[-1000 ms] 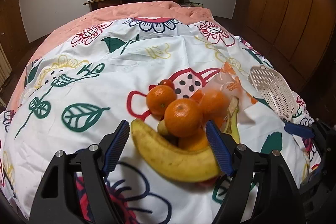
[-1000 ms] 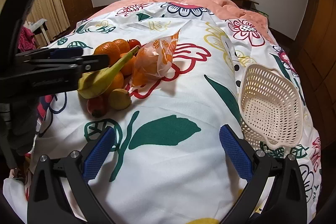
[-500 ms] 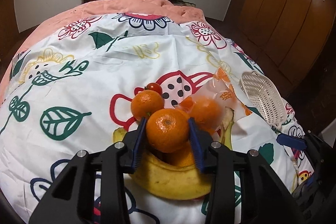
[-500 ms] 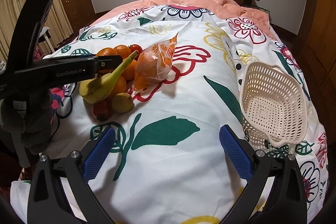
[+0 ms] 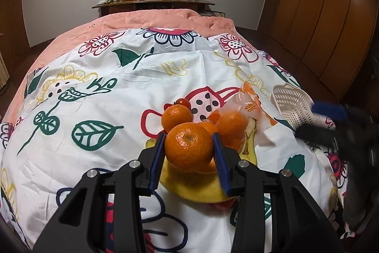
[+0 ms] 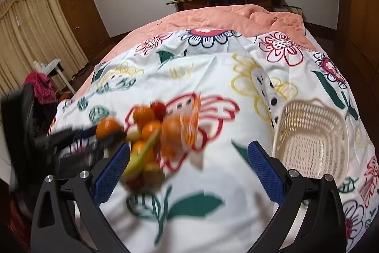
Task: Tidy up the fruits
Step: 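Grasp the plastic bag of mandarins with the right tool and lift it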
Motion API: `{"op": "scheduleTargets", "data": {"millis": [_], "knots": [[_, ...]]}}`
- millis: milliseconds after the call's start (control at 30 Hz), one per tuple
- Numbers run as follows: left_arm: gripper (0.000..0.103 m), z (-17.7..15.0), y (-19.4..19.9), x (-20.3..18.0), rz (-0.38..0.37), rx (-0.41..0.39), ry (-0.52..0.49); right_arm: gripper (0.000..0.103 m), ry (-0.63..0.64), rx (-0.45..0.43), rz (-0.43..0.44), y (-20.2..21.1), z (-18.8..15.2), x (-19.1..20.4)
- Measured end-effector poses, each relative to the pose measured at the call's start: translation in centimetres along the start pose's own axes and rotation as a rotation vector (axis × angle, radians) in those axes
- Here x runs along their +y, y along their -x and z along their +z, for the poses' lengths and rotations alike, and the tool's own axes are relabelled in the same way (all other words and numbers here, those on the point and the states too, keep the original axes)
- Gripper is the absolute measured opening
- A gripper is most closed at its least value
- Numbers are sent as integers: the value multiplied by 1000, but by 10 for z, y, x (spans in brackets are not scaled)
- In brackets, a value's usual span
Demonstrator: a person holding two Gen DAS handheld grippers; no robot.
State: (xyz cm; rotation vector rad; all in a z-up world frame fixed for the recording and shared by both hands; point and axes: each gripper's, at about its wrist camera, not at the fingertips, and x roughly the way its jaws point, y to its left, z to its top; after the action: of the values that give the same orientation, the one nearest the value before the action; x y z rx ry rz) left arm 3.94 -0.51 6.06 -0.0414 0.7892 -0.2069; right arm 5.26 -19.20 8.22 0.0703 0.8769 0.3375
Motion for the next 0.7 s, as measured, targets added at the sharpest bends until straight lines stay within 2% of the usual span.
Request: {"op": "scheduleTargets", "data": {"millis": [133,300,467,533,633,700], "knots": [[40,-4,4,6,9,0,9,98,-35,51,-2,-26,25,2],[40,-8,5,15,14,2,27,98,-75,145,14,-64,35,4],[40,-10,3,20,8,7,38,87,-94,224,8,-88,33,5],[40,-10,4,20,5,6,36,77,-97,252,10,-95,33,5],[40,-10,3,21,3,8,40,69,-90,284,12,-101,29,9],[40,-10,3,21,3,8,40,67,-78,304,5,-107,27,12]]}}
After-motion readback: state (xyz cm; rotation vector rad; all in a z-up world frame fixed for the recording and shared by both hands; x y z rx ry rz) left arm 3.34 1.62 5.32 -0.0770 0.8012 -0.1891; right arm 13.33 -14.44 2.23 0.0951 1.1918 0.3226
